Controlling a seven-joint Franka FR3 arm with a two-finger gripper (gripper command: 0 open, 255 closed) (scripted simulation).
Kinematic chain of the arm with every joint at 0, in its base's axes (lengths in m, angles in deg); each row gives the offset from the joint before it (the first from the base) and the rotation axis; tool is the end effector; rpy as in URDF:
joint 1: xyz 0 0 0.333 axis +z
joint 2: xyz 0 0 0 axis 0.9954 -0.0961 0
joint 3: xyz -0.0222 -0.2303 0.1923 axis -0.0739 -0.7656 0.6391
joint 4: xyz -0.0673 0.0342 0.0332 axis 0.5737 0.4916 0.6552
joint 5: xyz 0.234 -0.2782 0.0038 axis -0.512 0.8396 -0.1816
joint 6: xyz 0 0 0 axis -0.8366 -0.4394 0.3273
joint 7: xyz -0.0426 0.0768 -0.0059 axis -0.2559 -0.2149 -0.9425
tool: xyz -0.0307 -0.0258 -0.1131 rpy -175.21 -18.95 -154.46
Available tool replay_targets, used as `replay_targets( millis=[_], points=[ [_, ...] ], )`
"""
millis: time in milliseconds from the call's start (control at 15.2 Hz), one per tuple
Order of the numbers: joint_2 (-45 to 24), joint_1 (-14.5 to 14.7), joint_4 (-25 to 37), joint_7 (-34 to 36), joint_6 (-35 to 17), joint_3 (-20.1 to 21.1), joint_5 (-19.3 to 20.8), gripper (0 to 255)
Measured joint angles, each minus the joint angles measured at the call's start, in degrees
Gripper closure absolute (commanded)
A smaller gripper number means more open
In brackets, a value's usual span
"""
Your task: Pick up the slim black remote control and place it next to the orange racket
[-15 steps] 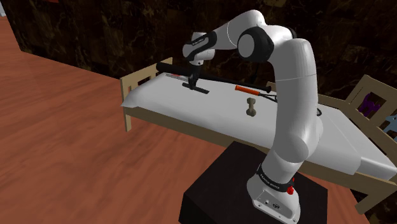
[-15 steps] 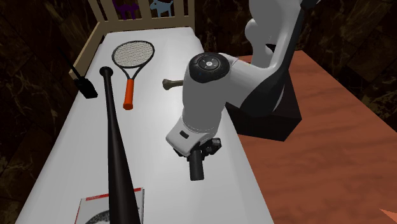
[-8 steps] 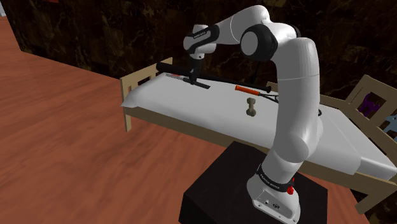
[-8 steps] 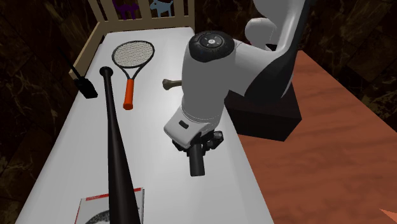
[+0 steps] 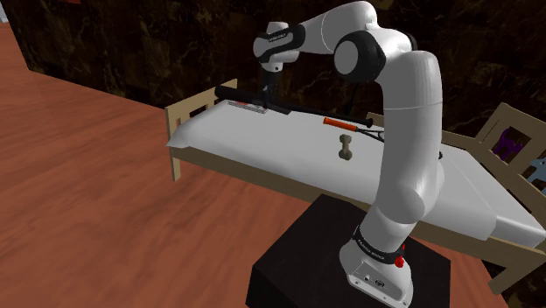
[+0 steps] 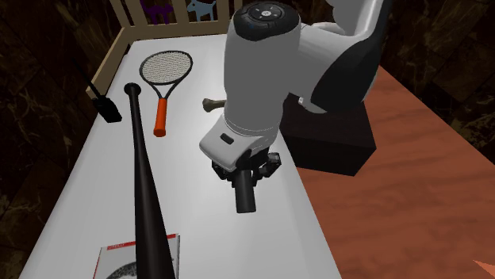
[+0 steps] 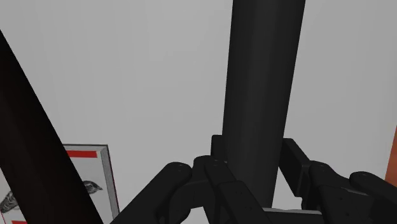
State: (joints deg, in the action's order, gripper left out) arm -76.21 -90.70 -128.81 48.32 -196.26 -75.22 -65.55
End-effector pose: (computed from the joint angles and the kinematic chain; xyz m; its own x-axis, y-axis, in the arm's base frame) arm 0.6181 -0.2253 0.4121 0.9570 0.2900 0.0113 0.2882 -0.9541 0.0815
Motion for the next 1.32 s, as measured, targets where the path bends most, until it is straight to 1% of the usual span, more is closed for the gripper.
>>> replay_targets(
  millis=[132,396,528,726,990,1320],
  points=[
    [0.5,-1.0,-0.3,-1.4,0.2,-0.4,-0.1,255],
    [3.1,-3.5,-4.2,-5.4,-1.2,-1.6,-0.1,255],
    [2.9,-5.4,-3.8,-8.0,-1.1,-2.2,-0.6,255],
    [5.0,-7.4,-7.1,-11.4,-2.4,-3.3,-0.6,255],
    [4.5,-11.0,-7.1,-16.5,-2.9,-4.5,-1.7,255],
    [3.9,-15.5,-6.0,-22.8,-2.3,-6.0,-2.9,255]
  ],
)
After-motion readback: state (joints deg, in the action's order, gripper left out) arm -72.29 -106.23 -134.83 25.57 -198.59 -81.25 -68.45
